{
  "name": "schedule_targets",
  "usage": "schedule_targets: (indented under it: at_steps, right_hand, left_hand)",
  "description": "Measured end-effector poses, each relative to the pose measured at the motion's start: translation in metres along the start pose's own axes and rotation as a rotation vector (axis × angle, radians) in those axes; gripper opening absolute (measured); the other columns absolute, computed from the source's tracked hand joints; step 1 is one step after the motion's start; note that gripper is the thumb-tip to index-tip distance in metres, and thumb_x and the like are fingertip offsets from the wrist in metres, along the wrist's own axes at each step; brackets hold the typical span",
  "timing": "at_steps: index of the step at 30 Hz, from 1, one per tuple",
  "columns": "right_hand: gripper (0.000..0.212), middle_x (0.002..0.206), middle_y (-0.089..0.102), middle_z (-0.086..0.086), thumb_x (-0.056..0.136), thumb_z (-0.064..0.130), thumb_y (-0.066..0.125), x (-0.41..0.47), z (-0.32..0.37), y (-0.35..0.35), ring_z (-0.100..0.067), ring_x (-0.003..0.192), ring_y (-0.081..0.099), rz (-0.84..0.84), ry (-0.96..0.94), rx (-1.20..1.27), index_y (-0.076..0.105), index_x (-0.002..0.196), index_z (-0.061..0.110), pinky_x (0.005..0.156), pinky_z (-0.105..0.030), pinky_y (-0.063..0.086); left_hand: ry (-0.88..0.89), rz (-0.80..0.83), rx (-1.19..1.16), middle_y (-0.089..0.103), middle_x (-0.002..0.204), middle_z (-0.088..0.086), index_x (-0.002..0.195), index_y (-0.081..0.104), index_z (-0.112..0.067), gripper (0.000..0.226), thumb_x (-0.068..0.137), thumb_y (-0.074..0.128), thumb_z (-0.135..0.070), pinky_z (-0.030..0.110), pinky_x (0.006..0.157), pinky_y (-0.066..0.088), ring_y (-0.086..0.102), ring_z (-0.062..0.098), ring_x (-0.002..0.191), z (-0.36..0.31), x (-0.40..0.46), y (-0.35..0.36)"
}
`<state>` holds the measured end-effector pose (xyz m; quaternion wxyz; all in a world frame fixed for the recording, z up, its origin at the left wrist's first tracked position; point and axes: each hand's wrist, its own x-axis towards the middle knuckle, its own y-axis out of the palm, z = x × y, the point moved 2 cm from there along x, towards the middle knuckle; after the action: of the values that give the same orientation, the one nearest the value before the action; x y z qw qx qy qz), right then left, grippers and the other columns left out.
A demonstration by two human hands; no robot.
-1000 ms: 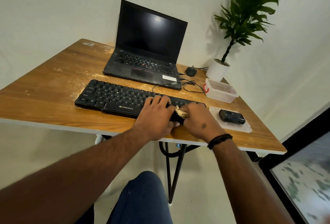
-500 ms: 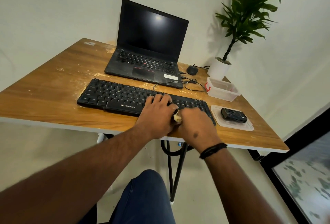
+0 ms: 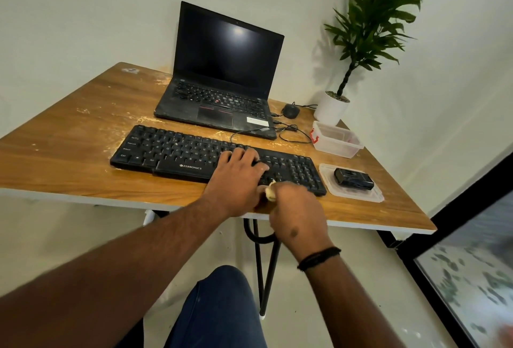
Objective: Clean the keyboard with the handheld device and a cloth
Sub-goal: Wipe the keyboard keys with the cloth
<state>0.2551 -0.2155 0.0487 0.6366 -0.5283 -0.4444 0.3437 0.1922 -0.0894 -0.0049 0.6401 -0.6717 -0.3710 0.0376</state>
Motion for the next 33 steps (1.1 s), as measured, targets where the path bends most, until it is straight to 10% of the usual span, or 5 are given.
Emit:
schedule_targets:
  at_steps: [26,33]
  right_hand:
    - [0.028,0.123,0.060,-0.011,0.095,0.014,0.059,0.032,0.010,0.027,-0.025,0.117,0.055,-0.067,-0.030,-0.027,0.058,0.122,0.009,0.103,-0.035,0.044]
    - [0.019,0.097,0.068,-0.006,0.089,0.008,0.056,0.038,-0.008,-0.003,-0.025,0.091,0.063,0.034,0.027,0.048,0.066,0.103,0.015,0.080,-0.037,0.053]
  left_hand:
    - [0.014,0.003,0.019,0.044,0.136,-0.001,0.137,0.056,-0.028,0.052,0.088,0.059,-0.045,0.044,0.113,0.027,0.037,0.022,0.128,0.001,-0.001,-0.001]
    - [-0.003,-0.001,0.001,0.043,0.138,-0.001,0.139,0.054,-0.029,0.052,0.095,0.047,-0.056,0.045,0.115,0.025,0.036,0.021,0.130,0.000,-0.001,-0.001]
